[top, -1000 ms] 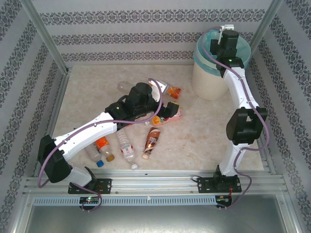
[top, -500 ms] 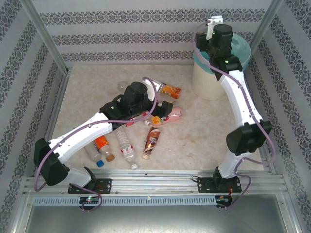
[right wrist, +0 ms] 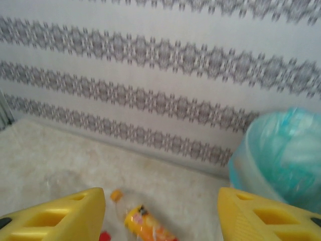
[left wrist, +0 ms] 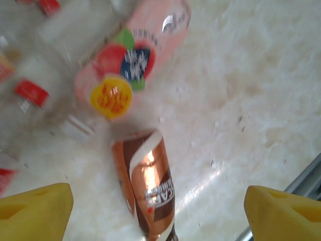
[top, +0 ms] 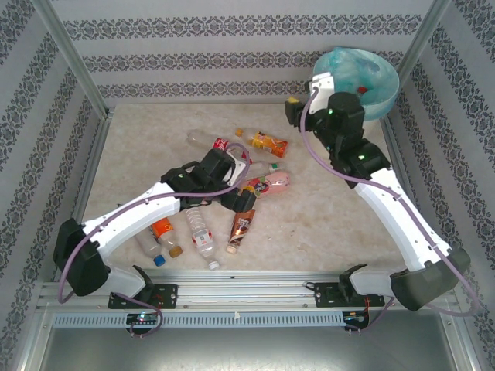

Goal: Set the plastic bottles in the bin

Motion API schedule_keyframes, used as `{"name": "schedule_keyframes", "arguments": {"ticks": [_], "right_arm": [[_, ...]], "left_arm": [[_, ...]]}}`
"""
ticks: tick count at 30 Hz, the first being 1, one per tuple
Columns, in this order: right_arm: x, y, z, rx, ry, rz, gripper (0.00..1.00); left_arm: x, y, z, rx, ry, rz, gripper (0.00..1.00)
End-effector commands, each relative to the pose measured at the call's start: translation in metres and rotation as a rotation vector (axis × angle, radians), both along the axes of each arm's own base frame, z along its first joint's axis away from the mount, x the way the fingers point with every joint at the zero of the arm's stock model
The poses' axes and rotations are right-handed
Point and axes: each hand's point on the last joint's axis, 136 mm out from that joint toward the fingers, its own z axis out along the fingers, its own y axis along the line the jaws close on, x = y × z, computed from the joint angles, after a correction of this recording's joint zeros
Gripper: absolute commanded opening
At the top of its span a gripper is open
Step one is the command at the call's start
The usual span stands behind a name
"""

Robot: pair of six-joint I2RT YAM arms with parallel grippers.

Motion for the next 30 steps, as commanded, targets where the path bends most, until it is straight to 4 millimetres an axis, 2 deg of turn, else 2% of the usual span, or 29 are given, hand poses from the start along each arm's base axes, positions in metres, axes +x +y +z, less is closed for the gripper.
{"name": "schedule_keyframes", "arguments": {"ticks": [1,5,9,15,19,24,30], "right_arm": [[-0.009,-0.002,-0.013,0.042,0.02,-0.029,0.61],[-0.016,-0.004,-0.033,0.041,0.052,-0.031,0.61],[-0.025,-0.009,-0.04,0.039,0.065,-0.042,0.61],[-0.033,-0.016,-0.048,0.041,0.072,-0.063,0.62],[-0.036,-0.018,-0.057,0.048,0.088,-0.064,0.62],[-0.041,-0.023,-0.064,0.038,0.097,-0.083,0.62],[-0.042,-0.025,-0.06,0.038,0.089,-0.087,0.62]], "left_arm": [[-0.023,0.003,-0.044,0.024,0.188,0.026,0.88],[-0.026,0.001,-0.077,0.054,0.247,0.04,0.87],[-0.032,-0.003,-0.106,0.105,0.297,0.028,0.85],[-0.033,-0.01,-0.123,0.12,0.294,0.01,0.84],[-0.03,-0.008,-0.139,0.161,0.302,0.02,0.82],[-0.029,-0.01,-0.145,0.168,0.304,0.019,0.73],[-0.029,-0.014,-0.13,0.146,0.284,-0.025,0.59]]}}
